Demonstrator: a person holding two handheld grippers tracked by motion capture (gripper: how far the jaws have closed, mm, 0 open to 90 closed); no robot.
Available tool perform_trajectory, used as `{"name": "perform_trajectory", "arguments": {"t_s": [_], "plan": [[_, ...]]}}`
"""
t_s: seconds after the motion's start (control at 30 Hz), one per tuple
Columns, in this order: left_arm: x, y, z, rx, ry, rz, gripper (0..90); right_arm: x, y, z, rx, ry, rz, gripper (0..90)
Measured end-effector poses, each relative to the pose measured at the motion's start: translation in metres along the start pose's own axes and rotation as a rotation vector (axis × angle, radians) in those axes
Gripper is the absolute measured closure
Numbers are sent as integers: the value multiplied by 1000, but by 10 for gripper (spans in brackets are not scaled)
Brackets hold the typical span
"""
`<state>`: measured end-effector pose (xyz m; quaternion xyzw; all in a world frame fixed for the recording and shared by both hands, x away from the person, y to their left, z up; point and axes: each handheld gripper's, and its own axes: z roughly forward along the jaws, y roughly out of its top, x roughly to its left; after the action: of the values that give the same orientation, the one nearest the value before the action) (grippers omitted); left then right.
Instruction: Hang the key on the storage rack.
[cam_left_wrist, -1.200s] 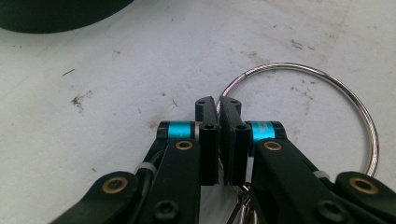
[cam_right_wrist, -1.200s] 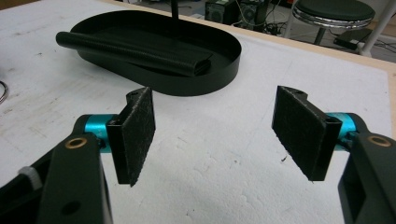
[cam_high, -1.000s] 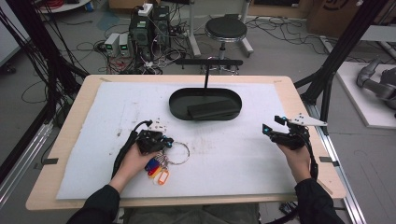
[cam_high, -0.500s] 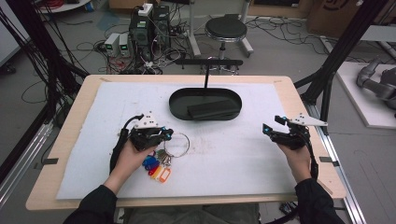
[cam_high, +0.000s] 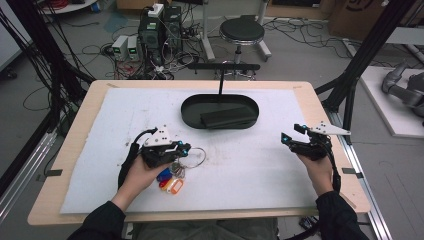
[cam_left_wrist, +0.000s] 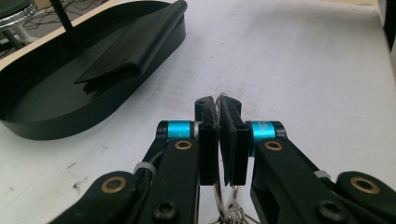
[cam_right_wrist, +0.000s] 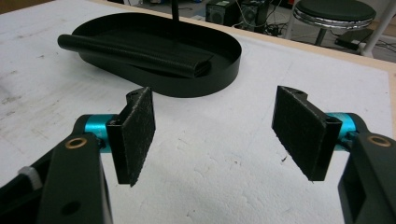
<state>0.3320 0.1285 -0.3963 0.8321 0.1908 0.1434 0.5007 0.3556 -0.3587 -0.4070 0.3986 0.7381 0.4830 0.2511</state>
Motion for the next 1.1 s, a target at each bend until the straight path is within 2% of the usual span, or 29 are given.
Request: {"name": "perform_trajectory", "arguments": {"t_s": [0.13,0.3,0.6,0.77,1.1], "plan": [[3,-3,0,2,-12,-14,845,0,0,0,2,3,4,306],[4,-8,3,31,-25,-13,844,0,0,0,3,4,3,307],[4,-11,3,46,-42,-11,855,0,0,1,3,4,5,307],[5,-12,2,42,-45,-26,859,0,0,0,4,5,3,307],[6,-4,-5,-4,-26,-12,863,0,0,1,7,3,1,307]]}}
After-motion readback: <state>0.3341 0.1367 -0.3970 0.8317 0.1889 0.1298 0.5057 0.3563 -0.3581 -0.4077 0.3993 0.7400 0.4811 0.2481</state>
